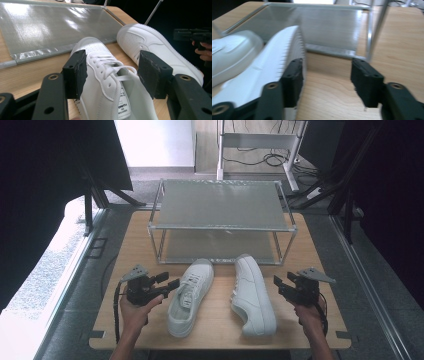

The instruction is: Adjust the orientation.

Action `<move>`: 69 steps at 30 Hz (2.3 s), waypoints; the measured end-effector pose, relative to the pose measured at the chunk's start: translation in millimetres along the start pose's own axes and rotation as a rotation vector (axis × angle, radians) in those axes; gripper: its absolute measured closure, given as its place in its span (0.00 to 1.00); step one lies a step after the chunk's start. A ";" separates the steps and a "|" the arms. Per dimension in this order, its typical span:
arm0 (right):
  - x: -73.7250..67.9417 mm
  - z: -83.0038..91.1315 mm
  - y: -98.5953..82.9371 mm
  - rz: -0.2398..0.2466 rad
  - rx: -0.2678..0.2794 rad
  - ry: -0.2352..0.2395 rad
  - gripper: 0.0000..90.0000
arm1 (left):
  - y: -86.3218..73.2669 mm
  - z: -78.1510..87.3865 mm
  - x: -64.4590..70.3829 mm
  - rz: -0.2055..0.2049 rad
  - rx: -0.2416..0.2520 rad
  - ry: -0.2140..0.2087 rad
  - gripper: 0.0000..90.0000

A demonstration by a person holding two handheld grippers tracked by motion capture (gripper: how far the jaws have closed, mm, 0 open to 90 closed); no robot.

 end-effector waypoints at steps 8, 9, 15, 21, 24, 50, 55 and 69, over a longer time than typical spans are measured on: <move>-50.0 7.4 10.3 0.108 -0.025 0.166 0.76 | -4.9 -2.2 -2.2 0.083 0.018 -0.018 0.44; -56.5 7.5 10.2 0.119 -0.030 0.191 0.80 | -4.9 -2.2 -2.2 0.083 0.018 -0.018 0.44; -92.5 3.2 -0.2 0.173 -0.080 0.316 0.97 | -0.9 1.9 6.0 0.095 0.041 -0.098 0.45; -124.9 -1.8 -8.4 0.248 -0.108 0.373 0.98 | -5.9 -2.1 9.8 0.063 0.006 -0.087 0.45; -134.7 -4.5 -15.7 0.260 -0.136 0.389 1.00 | -8.3 -3.7 9.4 0.060 -0.008 -0.086 0.46; -112.6 -9.3 -33.8 0.247 -0.191 0.312 1.00 | -17.3 -7.6 6.2 0.063 -0.060 -0.065 0.45; -110.8 -9.2 -34.5 0.257 -0.201 0.303 1.00 | -16.8 -5.3 3.7 0.068 -0.059 -0.060 0.45; -87.5 0.6 -25.8 0.255 -0.153 0.250 1.00 | -18.1 -5.7 3.0 0.079 -0.070 -0.052 0.45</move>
Point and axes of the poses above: each handheld gripper's, and its own axes: z roughly backward along the jaws, y roughly out of its top, x roughly to its right, the point moved 9 cm from there along -z, roughly forward along the jaws, and after that the axes turned 9 degrees about x, right-handed, at the moved point
